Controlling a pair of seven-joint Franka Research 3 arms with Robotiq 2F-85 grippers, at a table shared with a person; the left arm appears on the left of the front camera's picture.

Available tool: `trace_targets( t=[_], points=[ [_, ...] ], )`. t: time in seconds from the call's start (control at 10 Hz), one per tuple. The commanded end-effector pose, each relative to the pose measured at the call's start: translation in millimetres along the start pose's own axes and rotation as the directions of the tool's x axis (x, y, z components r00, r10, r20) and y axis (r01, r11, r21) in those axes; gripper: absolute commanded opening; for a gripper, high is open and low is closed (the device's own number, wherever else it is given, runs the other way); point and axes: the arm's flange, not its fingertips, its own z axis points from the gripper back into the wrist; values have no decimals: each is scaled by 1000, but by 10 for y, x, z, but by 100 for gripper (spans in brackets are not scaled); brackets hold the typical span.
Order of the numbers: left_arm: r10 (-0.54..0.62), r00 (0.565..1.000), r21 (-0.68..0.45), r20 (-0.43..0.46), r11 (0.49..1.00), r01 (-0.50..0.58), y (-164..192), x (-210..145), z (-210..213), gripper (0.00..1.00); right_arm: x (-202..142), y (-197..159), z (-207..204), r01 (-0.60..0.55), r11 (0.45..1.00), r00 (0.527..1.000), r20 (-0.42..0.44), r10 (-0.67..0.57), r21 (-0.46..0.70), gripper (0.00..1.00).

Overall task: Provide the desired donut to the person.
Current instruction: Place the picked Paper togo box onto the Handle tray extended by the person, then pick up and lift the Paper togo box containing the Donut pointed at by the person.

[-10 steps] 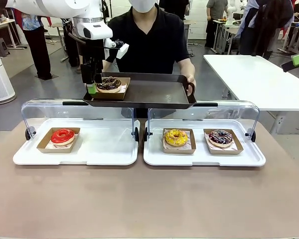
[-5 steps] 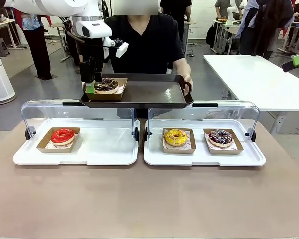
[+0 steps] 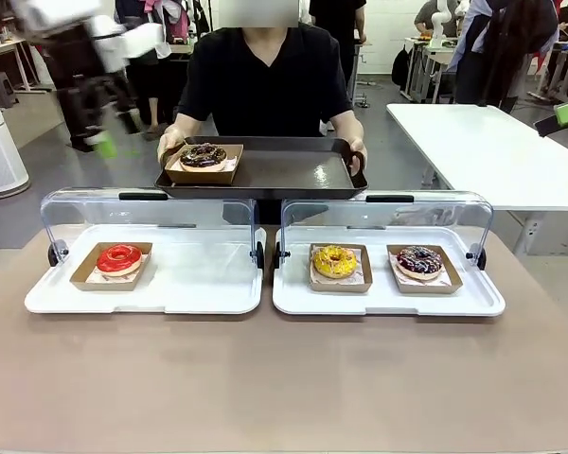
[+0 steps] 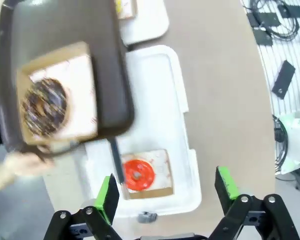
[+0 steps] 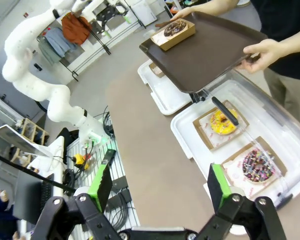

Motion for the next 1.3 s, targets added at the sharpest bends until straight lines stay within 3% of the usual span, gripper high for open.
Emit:
trace_targets(
  t=[0.0, 0.3, 0.5, 0.6, 1.2],
  points=[
    [2, 999, 61, 38, 998, -4, -638, -582, -102, 100, 9, 6, -4, -2, 1000, 1000, 12, 2, -1, 100],
    [87, 990, 94, 109, 991, -98, -912, -1179, -165, 100, 9, 6, -4, -2, 1000, 1000, 12, 2, -1, 100],
    [185, 981, 108, 55, 976, -190, -817, -1107, -114, 100, 9, 6, -4, -2, 1000, 1000, 12, 2, -1, 100],
    [115, 989, 73, 95, 990, -122, -968, -1284, -124, 100, 9, 6, -4, -2, 1000, 1000, 12, 2, -1, 100],
    [115, 989, 73, 95, 990, -122, -968, -1284, -124, 100, 9, 6, -4, -2, 1000, 1000, 12, 2, -1, 100]
  ],
)
